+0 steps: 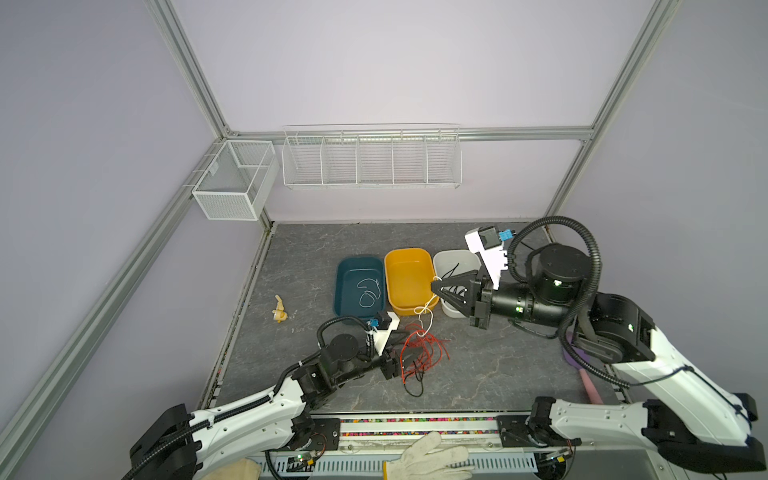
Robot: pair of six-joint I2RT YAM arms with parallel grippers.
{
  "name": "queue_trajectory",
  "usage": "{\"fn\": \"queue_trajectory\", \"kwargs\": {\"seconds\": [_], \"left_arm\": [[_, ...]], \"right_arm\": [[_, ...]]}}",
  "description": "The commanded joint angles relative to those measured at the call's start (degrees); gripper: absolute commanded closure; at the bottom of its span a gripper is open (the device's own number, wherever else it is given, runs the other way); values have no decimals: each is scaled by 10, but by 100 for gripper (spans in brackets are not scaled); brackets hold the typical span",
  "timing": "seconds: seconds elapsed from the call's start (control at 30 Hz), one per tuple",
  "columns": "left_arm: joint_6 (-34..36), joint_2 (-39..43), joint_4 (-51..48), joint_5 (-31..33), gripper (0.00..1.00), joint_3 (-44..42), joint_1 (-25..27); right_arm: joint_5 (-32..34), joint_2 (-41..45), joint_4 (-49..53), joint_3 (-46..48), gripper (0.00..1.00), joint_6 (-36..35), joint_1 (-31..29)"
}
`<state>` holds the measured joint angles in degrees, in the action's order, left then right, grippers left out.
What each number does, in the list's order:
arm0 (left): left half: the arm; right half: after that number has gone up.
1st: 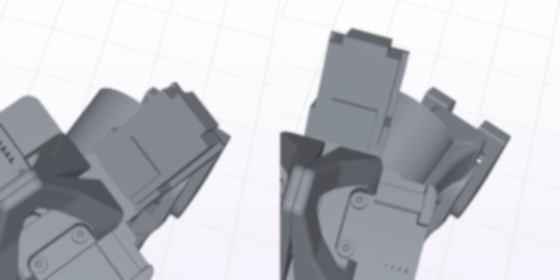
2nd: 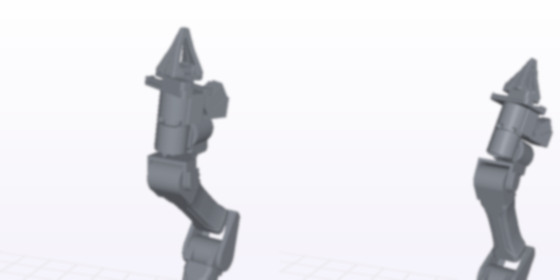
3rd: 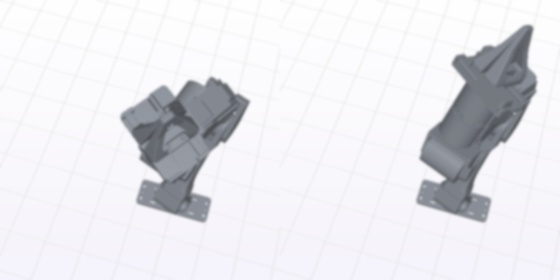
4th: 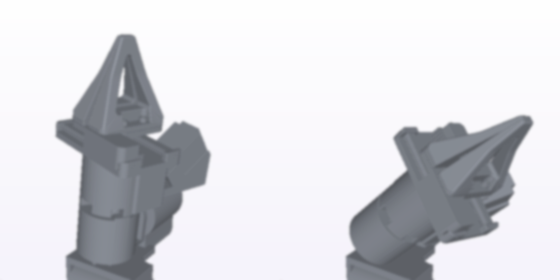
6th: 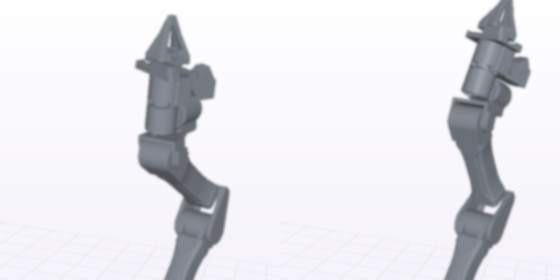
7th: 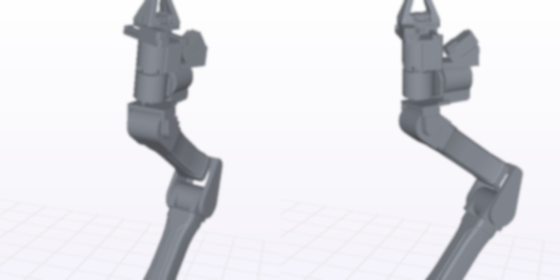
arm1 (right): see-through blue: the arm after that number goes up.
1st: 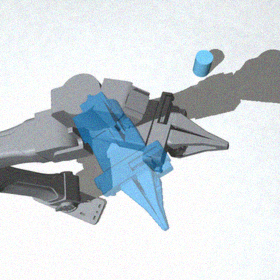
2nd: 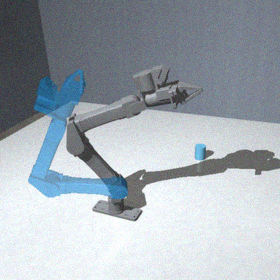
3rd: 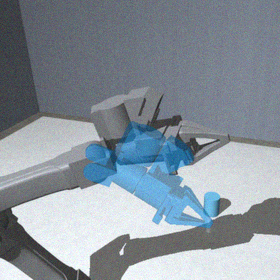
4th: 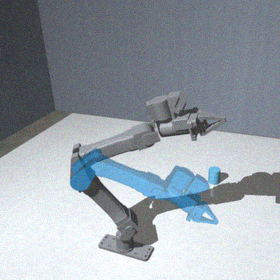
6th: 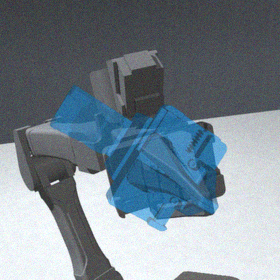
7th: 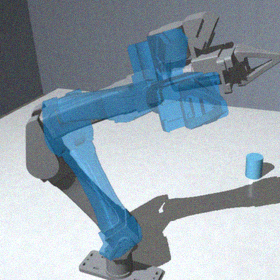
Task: Untangle the cables
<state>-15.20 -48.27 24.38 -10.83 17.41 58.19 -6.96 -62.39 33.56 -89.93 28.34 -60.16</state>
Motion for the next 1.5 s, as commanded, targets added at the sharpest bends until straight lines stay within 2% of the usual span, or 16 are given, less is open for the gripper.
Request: {"fn": "queue_trajectory", "kwargs": {"seconds": [0.0, 0.1, 0.2, 0.53, 0.7, 0.77, 0.97, 1.0, 1.27, 1.47], "left_arm": [[13, 46, -5, 38, 37, -8, 3], [22, 91, -37, 65, 34, -11, 3], [27, 100, -57, 70, 32, -13, 3], [22, 1, -27, 5, 33, 8, 3], [21, -8, 5, -9, 46, 1, 3], [17, -12, 15, -12, 59, -2, 3], [17, -10, 16, -21, 88, -11, 3], [20, -9, 13, -21, 98, -11, 3], [22, -14, 2, -9, 100, -20, 3], [22, -40, 2, -14, 100, -19, 3]], "right_arm": [[-2, 14, -14, -12, 93, 1, -3], [2, 15, -12, -11, 93, -2, -3], [-5, 14, -16, -11, 93, 0, -3], [-37, 11, -24, -14, 93, 2, -5], [-53, 10, -33, -10, 93, 2, -8], [-57, 10, -35, -10, 93, 3, -9], [-44, 16, -33, -12, 93, -1, -10], [-39, 18, -31, -11, 93, -2, -10], [20, 44, -21, -4, 93, -9, -10], [27, 45, -4, -29, 93, -18, -10]]}}
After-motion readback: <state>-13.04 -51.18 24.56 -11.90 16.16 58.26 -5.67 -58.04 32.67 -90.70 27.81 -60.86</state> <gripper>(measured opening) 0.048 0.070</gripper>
